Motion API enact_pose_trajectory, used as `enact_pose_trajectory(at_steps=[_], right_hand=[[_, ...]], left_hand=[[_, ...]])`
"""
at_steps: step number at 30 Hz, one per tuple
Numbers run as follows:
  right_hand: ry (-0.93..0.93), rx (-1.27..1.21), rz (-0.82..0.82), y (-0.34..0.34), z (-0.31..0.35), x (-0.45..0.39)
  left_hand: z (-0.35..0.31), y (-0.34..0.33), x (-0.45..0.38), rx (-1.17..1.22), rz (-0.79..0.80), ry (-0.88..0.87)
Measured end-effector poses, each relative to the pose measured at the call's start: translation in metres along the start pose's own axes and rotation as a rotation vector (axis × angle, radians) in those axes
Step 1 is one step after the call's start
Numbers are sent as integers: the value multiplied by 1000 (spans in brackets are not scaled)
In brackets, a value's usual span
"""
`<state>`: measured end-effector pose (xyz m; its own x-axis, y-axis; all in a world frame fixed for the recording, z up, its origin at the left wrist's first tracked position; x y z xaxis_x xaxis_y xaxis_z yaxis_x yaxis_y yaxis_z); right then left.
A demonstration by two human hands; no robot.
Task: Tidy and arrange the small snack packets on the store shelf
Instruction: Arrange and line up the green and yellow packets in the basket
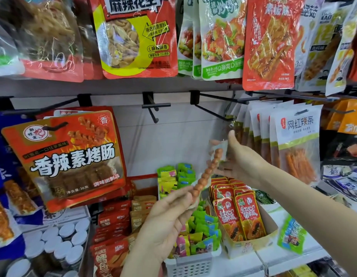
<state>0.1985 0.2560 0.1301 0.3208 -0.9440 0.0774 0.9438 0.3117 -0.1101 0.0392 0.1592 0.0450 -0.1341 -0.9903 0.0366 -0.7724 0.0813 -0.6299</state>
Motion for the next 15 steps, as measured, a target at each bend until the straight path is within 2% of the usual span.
enact_pose_trajectory(at_steps=[2, 6, 13, 15], right_hand=[[-43, -39, 47, 0, -4, 0], [37, -58, 43, 4, -3, -2], [69, 18, 22, 6, -1, -2], [82, -18, 29, 5, 0, 0]], left_hand=[[-13, 2, 2, -231, -76, -132], [-27, -1, 6, -434, -104, -318], [-27, 1, 7, -449, -58, -295], [-22, 3, 5, -323, -27, -236]])
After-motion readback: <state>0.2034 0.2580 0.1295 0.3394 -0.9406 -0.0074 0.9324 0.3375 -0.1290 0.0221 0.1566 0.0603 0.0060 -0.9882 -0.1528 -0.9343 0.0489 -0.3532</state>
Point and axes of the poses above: each hand's wrist, its own x-axis away from the middle knuckle, its own y-axis out of the back of the hand, z = x × y, the point moved 8 cm from there along -x, towards the middle knuckle, and after that the axes turned 3 degrees about z, right-handed, at the moved point
